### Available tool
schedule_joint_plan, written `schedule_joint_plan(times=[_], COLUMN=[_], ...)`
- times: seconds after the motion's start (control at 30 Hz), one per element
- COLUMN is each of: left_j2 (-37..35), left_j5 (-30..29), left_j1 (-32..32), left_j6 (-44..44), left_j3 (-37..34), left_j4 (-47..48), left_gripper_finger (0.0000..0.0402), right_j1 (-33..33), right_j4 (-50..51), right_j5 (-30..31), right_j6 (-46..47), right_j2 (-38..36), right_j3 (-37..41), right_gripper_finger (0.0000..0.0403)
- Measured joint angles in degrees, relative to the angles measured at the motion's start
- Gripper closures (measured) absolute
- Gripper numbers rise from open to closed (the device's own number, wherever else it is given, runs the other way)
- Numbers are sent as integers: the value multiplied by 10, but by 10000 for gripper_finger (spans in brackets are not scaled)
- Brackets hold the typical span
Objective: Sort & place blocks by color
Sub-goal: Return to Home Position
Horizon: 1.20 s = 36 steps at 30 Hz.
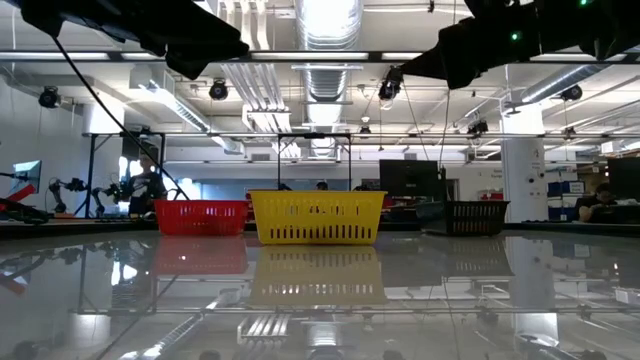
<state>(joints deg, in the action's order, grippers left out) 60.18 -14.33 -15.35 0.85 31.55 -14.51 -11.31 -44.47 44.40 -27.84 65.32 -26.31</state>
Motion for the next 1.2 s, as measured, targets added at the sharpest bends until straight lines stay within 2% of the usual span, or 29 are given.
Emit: schedule_joint_plan(times=[0.27, 0.7, 0.87, 1.07, 1.2], left_j2=[0, -7, -46, -93, -128], left_j5=[0, -23, -26, -26, -25], left_j1=[0, 4, 21, 38, 43], left_j6=[-2, -52, -60, -62, -59], left_j3=[0, -1, -1, -21, -58], left_j4=[0, 17, 76, 78, 75], left_gripper_finger=[282, 282, 282, 282, 282], right_j1=[4, 31, 31, 31, 31], right_j4=[-4, -6, -7, -13, -13], right_j5=[-71, -74, -75, -132, -134], right_j6=[4, -23, -21, -6, 2], right_j2=[0, -32, -70, -127, -163], right_j3=[1, 16, 42, 76, 92], right_gripper_finger=[394, 394, 394, 394, 394])
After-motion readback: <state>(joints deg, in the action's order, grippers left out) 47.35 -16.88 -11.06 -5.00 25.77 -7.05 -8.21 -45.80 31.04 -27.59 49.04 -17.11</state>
